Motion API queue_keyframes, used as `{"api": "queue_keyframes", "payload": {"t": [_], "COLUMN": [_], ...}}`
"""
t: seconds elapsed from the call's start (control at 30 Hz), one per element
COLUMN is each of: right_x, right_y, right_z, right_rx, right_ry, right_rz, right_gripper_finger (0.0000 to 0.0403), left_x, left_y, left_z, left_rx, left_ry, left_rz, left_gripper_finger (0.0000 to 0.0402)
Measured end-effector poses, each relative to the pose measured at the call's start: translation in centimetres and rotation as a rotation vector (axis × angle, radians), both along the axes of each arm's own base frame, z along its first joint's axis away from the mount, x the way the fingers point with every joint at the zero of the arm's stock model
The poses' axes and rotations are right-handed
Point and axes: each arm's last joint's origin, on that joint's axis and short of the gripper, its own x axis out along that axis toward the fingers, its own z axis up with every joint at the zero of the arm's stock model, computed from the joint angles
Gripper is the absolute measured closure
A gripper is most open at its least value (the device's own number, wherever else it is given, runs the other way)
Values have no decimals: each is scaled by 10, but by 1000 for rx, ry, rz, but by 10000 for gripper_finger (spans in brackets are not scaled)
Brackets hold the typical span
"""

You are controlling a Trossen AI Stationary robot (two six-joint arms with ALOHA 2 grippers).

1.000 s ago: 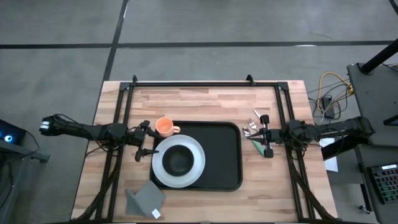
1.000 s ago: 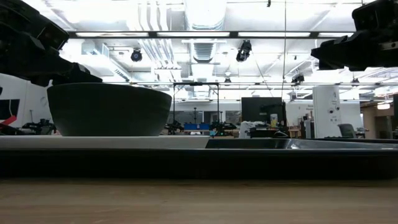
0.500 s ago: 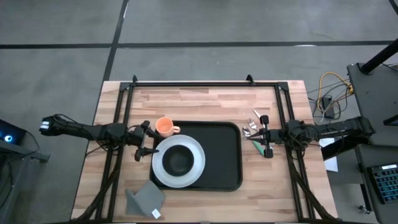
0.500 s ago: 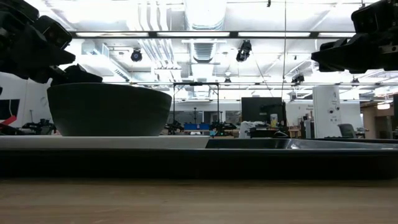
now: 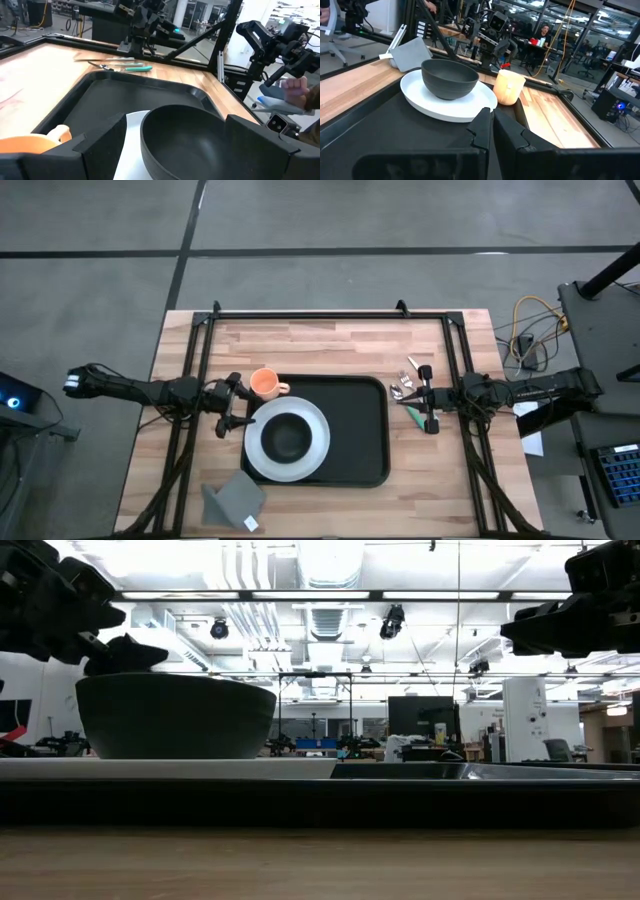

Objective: Set up tray
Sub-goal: Put the grey napkin on the black serving tray

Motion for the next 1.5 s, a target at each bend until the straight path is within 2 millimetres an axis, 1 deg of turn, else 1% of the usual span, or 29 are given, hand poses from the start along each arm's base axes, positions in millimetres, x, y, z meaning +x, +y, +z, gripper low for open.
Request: {"api": "queue_keyframes", "payload": {"t": [0.33, 0.57, 0.73, 0.9, 1.0, 1.07, 1.2, 1.5], "right_x": [0, 0, 0, 0, 0, 0, 0, 0], "right_y": [0, 0, 0, 0, 0, 0, 0, 0], "right_z": [0, 0, 0, 0, 0, 0, 0, 0], "right_rx": [0, 0, 0, 0, 0, 0, 0, 0], "right_ry": [-1, -1, -1, -1, -2, -1, -2, -1], "right_rz": [0, 0, 0, 0, 0, 0, 1, 0], "right_gripper_finger": [394, 394, 394, 394, 394, 394, 394, 394], "left_x": [0, 0, 0, 0, 0, 1, 2, 19], "left_y": [0, 0, -2, -4, -5, -5, -5, -9], "left_z": [0, 2, 2, 10, 17, 19, 20, 32], "left_rx": [-6, -180, -216, -228, -246, -247, -280, -391], "left_ry": [-1, 6, 17, 4, -4, 34, 169, 312], "left_rz": [1, 19, -42, -116, -128, -124, -102, -133], "left_gripper_finger": [86, 86, 86, 86, 86, 86, 86, 86]}}
